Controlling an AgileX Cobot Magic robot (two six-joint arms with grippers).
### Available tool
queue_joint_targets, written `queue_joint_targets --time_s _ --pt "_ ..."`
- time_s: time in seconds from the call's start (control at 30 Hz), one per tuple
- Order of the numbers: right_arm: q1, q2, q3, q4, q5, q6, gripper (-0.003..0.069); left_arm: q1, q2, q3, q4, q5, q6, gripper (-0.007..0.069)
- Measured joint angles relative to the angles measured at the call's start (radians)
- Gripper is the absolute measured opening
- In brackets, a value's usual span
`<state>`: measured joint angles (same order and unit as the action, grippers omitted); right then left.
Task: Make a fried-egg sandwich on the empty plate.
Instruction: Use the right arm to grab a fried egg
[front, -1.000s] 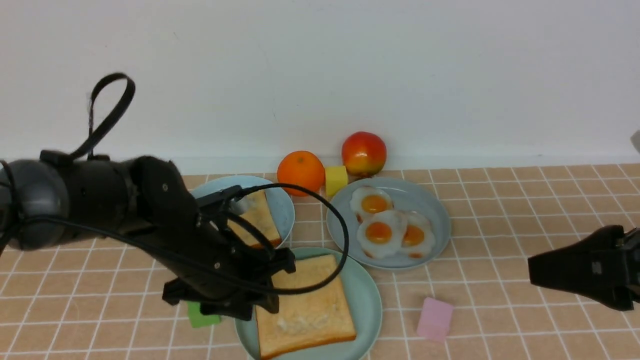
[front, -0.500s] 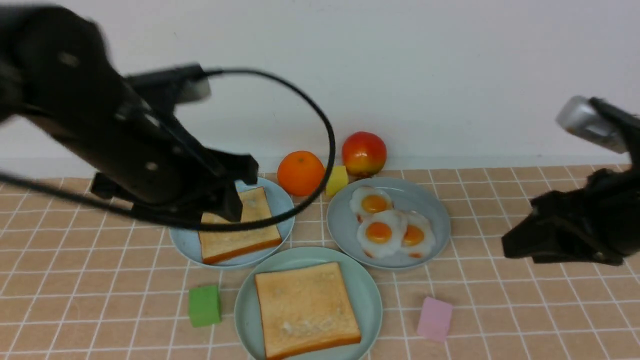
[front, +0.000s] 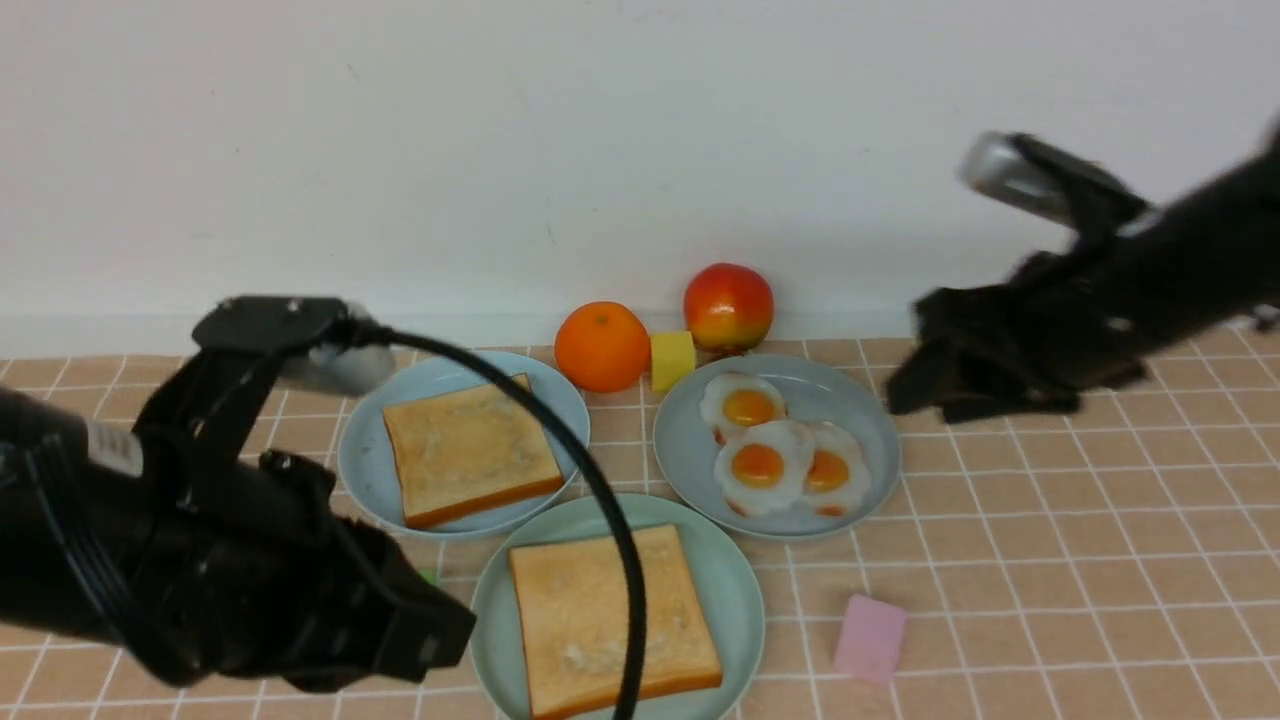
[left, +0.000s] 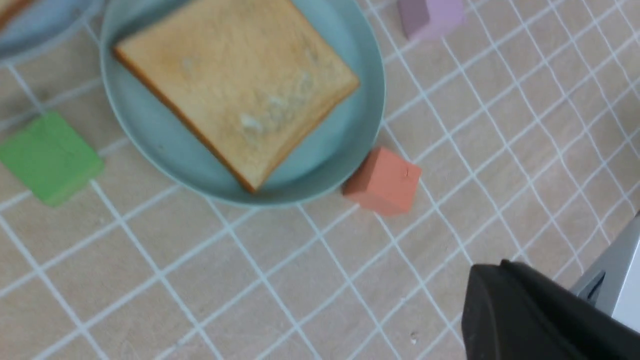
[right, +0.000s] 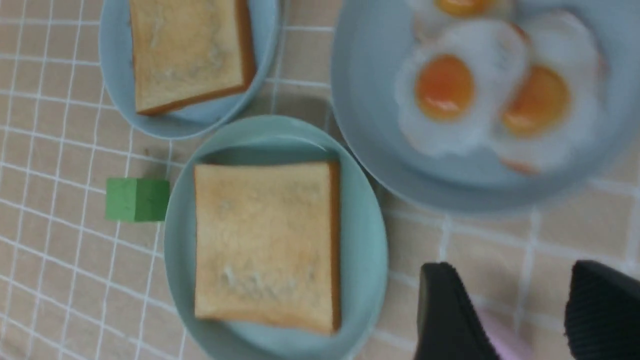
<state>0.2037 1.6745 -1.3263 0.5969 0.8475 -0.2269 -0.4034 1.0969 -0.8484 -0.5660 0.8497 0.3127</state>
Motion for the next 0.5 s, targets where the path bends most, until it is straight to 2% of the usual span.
queue_joint_targets --time_s 0.23,0.5 --pt "0.028 0.249 -0.264 -0.154 0.031 0.114 0.0347 0.0 0.0 0.002 -0.007 -0.009 0.007 -0.0013" --pt "0.028 0.475 -0.449 -0.135 0.059 0.129 0.0347 0.0 0.0 0.003 -0.009 -0.01 0.007 -0.0013"
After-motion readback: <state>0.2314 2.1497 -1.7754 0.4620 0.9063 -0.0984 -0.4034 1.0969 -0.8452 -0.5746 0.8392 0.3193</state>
